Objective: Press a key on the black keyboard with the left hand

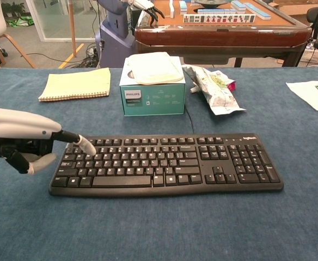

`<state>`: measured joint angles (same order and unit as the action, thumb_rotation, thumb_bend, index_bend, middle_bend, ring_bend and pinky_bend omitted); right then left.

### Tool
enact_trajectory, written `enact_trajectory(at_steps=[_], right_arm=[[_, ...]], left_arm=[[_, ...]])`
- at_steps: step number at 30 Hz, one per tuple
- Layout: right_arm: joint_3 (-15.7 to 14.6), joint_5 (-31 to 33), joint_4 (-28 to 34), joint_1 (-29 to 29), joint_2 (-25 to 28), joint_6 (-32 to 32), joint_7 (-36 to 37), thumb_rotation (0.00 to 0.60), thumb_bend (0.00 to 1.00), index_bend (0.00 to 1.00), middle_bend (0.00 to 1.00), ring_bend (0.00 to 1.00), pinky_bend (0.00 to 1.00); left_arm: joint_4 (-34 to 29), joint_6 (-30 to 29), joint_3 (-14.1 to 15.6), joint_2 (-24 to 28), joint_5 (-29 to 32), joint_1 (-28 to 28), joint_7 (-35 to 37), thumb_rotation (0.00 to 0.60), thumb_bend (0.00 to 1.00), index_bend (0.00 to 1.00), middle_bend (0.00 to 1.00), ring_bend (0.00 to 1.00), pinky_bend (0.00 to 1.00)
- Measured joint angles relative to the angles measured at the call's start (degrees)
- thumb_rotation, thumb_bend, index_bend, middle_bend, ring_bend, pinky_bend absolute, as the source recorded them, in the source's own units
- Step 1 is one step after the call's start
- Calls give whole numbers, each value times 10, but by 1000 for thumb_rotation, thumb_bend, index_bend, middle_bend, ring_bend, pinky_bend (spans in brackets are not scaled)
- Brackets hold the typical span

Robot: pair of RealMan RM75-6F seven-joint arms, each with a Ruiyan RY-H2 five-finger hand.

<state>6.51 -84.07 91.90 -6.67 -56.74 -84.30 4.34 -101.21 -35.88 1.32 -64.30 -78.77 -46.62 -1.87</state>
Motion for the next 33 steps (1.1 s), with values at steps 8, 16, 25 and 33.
enact_trajectory(at_steps=[8, 16, 25, 33], right_arm=[[0, -1, 0, -3, -1, 4, 0, 600, 46, 0, 34, 67, 41], [1, 0, -2, -4, 0, 7, 2, 600, 46, 0, 34, 67, 42], [0, -8, -3, -13, -2, 17, 4, 600, 47, 0, 34, 67, 41], [-1, -12, -5, -19, -6, 22, 4, 600, 46, 0, 34, 67, 41]], left_arm=[[-1, -113, -14, 20, -13, 51, 39, 501, 511, 91, 621, 683, 796], [23, -280, -31, 19, 9, 146, 49, 381, 302, 86, 214, 244, 195], [34, -414, -36, 18, 40, 258, 43, 322, 275, 86, 122, 140, 46], [10, -477, -18, 29, 31, 322, 16, 362, 275, 86, 107, 139, 32]])
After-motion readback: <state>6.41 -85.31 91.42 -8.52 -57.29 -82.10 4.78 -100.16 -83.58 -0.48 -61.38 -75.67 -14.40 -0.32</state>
